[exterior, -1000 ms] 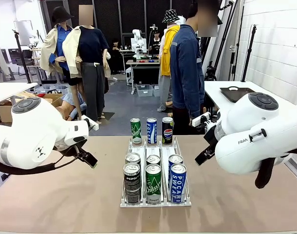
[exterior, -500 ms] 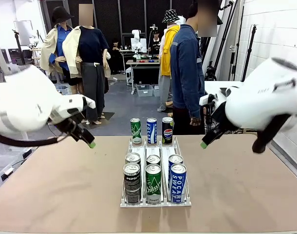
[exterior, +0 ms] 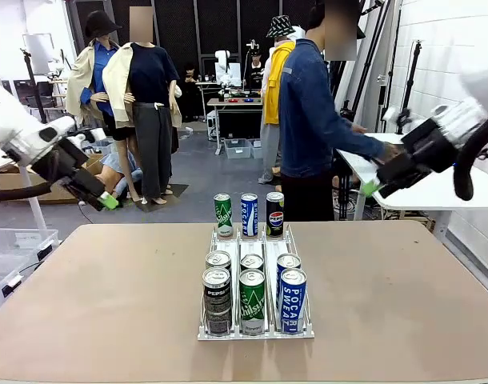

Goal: Retrieve and hand over the desired beverage to the person.
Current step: Pick up a can of the same type that the person held from the Automatic Can Dispenser.

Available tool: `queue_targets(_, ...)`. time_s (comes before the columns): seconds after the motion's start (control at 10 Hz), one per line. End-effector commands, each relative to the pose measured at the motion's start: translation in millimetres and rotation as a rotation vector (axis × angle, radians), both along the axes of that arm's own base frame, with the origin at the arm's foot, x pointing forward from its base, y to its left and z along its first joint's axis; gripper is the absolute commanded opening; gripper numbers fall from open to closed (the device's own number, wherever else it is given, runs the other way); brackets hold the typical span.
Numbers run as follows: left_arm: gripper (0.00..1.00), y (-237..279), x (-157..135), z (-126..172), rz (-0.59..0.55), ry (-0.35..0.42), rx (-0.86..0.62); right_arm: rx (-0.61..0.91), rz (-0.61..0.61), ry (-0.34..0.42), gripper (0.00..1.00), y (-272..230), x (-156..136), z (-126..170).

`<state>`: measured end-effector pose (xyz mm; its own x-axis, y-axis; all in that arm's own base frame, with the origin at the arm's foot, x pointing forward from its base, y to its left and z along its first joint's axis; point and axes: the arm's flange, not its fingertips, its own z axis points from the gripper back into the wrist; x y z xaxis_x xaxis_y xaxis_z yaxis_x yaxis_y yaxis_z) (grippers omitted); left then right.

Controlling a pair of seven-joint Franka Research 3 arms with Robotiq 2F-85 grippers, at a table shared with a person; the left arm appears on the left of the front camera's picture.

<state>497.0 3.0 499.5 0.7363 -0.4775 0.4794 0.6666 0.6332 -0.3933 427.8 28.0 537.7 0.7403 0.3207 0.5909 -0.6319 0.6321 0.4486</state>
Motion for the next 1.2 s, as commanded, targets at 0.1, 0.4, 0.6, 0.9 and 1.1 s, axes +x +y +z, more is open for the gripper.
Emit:
queue_targets(0.1,1.00,70.0,14.1,-6.3,0.148,0.040,-0.197,0.254,-0.078,-0.050,1.00,-54.6,-18.2,-3.0)
queue_targets(0.4,1.00,120.2,11.4,-12.1,0.315,0.104,-0.330,0.267,-0.131,-0.028,1.00,-106.8,-40.3,-18.5)
queue_targets(0.6,1.00,139.3,13.8,-7.0,0.343,0.109,-0.402,0.315,-0.129,-0.021,1.00,-136.1,-47.0,-30.6)
queue_targets(0.9,1.00,169.4,13.2,-7.1,0.365,0.116,-0.457,0.371,-0.154,-0.042,1.00,-163.9,-62.4,-33.9)
queue_targets(1.1,1.00,186.1,9.1,-9.9,0.352,0.113,-0.451,0.383,-0.182,-0.037,1.00,-175.7,-65.6,-35.8)
